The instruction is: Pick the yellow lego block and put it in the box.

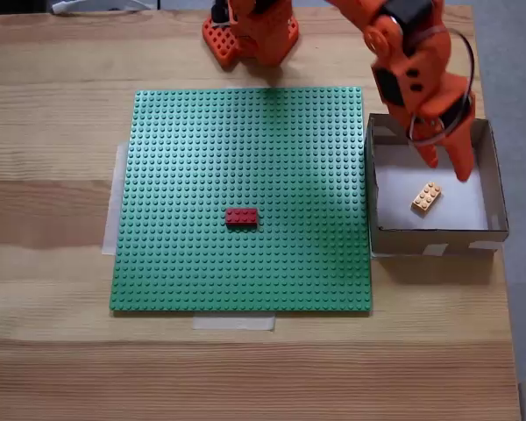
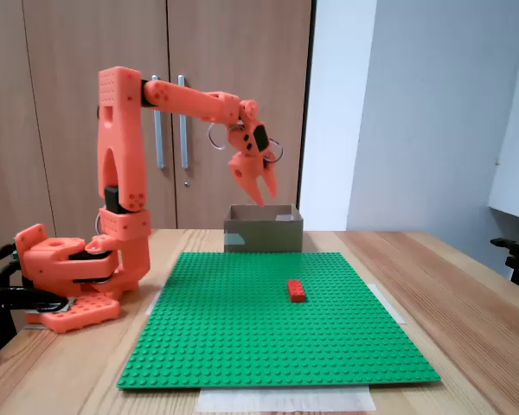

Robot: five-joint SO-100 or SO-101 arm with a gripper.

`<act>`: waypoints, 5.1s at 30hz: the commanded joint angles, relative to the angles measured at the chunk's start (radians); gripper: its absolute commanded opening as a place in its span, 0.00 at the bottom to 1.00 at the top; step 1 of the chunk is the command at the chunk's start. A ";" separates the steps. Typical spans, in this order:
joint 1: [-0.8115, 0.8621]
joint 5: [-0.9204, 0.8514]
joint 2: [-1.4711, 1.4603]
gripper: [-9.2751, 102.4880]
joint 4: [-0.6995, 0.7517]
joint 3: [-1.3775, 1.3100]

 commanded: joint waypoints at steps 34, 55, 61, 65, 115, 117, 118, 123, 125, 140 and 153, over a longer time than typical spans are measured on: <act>0.836 0.115 1.431 0.07 -0.330 0.933; 0.853 -0.005 1.700 0.07 -0.281 1.420; 0.841 -0.017 1.710 0.07 -0.296 1.491; 0.839 -0.029 1.710 0.07 -0.316 1.532; 0.818 -0.089 1.710 0.07 -0.209 1.598; 0.818 -0.089 1.710 0.07 -0.209 1.598; 0.818 -0.091 1.710 0.07 -0.209 1.598; 0.818 -0.094 1.710 0.07 -0.209 1.598; 0.818 -0.095 1.710 0.07 -0.209 1.598; 0.816 -0.095 1.710 0.07 -0.209 1.598; 0.816 -0.095 1.710 0.07 -0.209 1.598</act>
